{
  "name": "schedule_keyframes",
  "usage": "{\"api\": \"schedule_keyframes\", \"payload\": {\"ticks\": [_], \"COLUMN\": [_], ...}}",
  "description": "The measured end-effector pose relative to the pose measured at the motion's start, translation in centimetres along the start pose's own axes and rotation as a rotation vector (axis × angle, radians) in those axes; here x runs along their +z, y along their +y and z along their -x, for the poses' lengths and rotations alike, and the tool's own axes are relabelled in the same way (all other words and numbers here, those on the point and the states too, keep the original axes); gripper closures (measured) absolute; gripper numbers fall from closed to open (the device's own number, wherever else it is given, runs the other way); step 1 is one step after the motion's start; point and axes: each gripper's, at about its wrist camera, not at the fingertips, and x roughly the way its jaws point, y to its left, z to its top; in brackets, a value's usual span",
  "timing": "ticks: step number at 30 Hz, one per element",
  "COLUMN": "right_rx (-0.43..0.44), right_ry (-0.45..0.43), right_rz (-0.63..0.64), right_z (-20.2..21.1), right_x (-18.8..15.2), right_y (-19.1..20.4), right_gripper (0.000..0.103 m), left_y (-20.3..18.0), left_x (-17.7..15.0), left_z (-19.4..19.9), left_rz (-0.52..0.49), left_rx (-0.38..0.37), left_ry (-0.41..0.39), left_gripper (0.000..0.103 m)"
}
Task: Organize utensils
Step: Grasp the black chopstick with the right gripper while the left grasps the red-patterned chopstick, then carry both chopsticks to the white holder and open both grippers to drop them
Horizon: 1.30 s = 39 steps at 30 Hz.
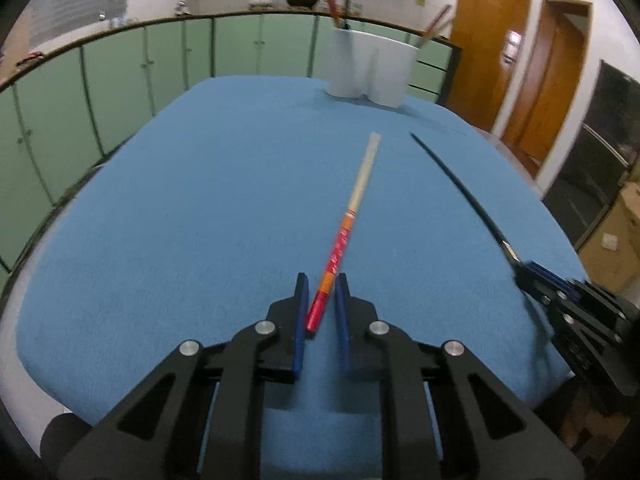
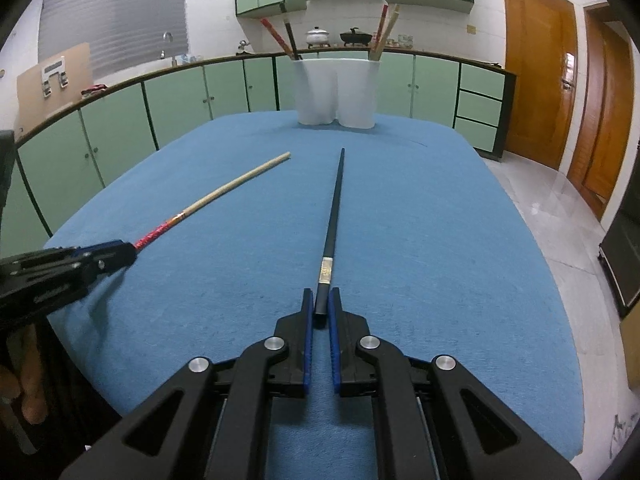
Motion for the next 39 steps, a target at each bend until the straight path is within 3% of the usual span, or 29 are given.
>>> {"api": "schedule_keyframes", "payload": {"ticks": [3,4,7,8,11,14,15,19,23,29,32,36,39], "right_rx": [-0.004,-0.007,-0.019,-0.020,-0.024,-0.024,-0.024,-0.023,-0.033,-0.026,-0.019,-0.008,-0.014], "right_ry": [0.002,0.003,0.005,0.005,0.005,0.005,0.005,0.003,-0.008,-0.007,-0.002,-0.001,0.002], "right_rz": [-0.006,-0.014,-0.041,-0.044,-0.048,-0.059,-0.060,-0.070,-0.057,-0.058,-0.054,-0.072,-0.069], "right_z": [0.1,0.3,0.4,0.4,0.6,0.6,0.6,0.9,0.7,0.5,0.6,1.3,1.5], "right_x": [0.0,-0.1,-0.2,-0.2,-0.3,-0.3,-0.3,-0.7,-0.8,-0.6,-0.6,-0.4,-0.6], "right_y": [-0.3,-0.5,-1.1,-1.1,-1.0,-1.0,-1.0,-0.9,-0.6,-0.8,-0.7,-0.8,-0.6], "right_gripper": [0.095,0.095,0.095,0.094,0.093,0.093,0.092,0.084,0.084,0.086,0.097,0.097,0.097], "left_y": [-0.7,-0.9,-0.7,-0.5,-0.2,-0.9,-1.2,-2.0,-2.6,-1.6,-0.6,-0.8,-0.6], "left_x": [-0.5,-0.6,-0.8,-0.8,-1.0,-1.3,-1.3,-1.6,-2.0,-1.4,-1.4,-1.7,-1.6], "left_z": [0.3,0.5,0.5,0.4,0.3,0.3,0.3,0.4,0.4,1.1,0.9,1.1,1.2], "left_rz": [-0.049,-0.069,-0.091,-0.090,-0.100,-0.131,-0.139,-0.137,-0.133,-0.082,-0.026,-0.017,-0.005], "left_rx": [-0.050,-0.066,-0.044,-0.039,-0.047,-0.079,-0.090,-0.111,-0.101,-0.051,-0.030,-0.005,-0.005], "left_ry": [0.006,0.006,-0.008,-0.007,-0.011,-0.016,-0.018,-0.030,-0.030,-0.059,-0.037,-0.022,-0.008], "left_gripper": [0.083,0.076,0.062,0.062,0.067,0.092,0.096,0.098,0.098,0.098,0.098,0.098,0.091]}}
